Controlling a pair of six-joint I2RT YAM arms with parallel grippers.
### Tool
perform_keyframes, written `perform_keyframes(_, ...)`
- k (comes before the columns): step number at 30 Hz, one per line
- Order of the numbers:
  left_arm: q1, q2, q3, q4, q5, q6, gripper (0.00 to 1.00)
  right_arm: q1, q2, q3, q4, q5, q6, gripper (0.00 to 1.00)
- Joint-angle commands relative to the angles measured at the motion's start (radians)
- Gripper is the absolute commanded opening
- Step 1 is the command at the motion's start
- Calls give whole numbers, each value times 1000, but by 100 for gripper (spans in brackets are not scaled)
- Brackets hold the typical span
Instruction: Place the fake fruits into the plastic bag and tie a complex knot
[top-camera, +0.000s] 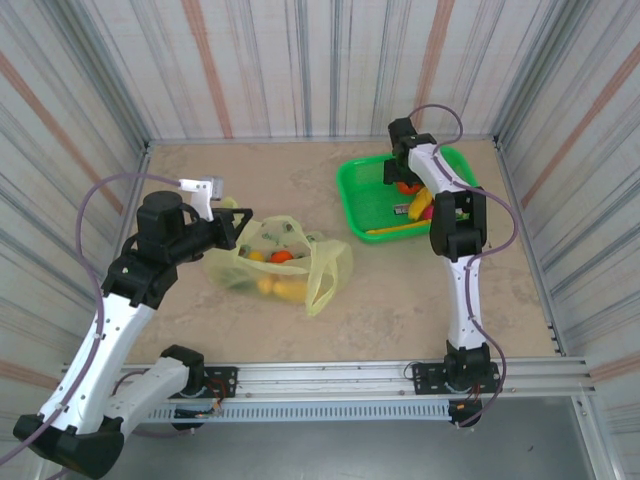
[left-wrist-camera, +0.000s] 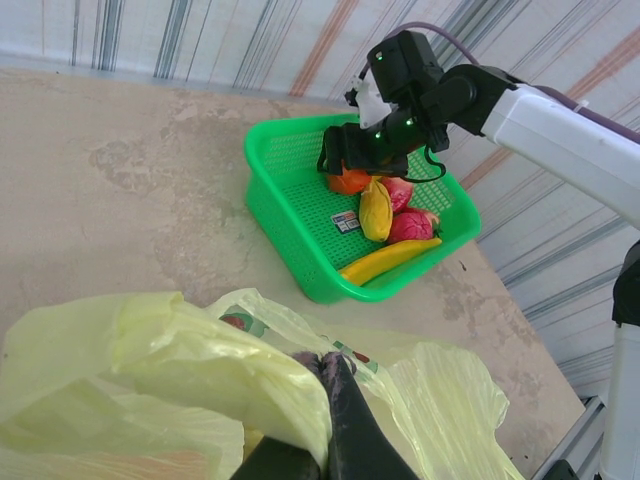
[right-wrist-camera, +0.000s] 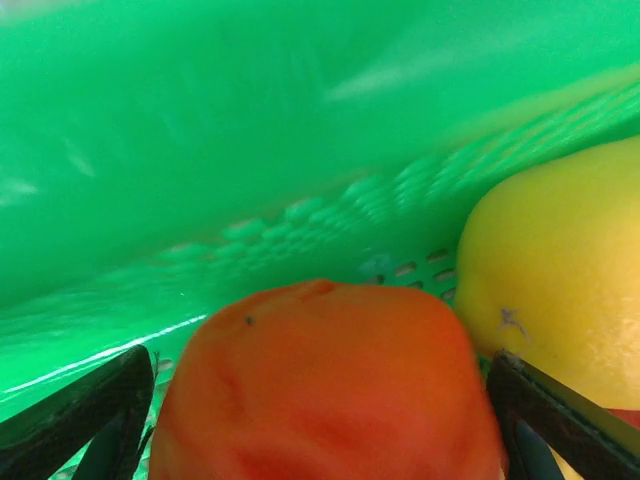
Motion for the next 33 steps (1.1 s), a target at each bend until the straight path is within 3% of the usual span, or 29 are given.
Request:
perform_keyframes(1,-10,-1,28,-21,1,-16,0,-1,19,9,-51,-55,-15,84)
perform_keyframes(8,-10,2,35,-21,0,-21,0,5,-83,-77,-2,-93,4,70)
perform_keyframes(16,-12,-6,36,-28,-17,-13,0,73,-442,-324,166,-172,-11,66)
perform_keyframes(20,-12,-6,46,-34,-32,-9,0,166,-634,-416,232,-324,-51,65)
perform_keyframes(27,-13,-8,59,-43,-51,-8,0,393,-878,-583,428,-789,-83,64)
perform_keyframes(33,-13,-11,61,-45,-57,-10,0,574,-840,-621,421,-883,-115,64)
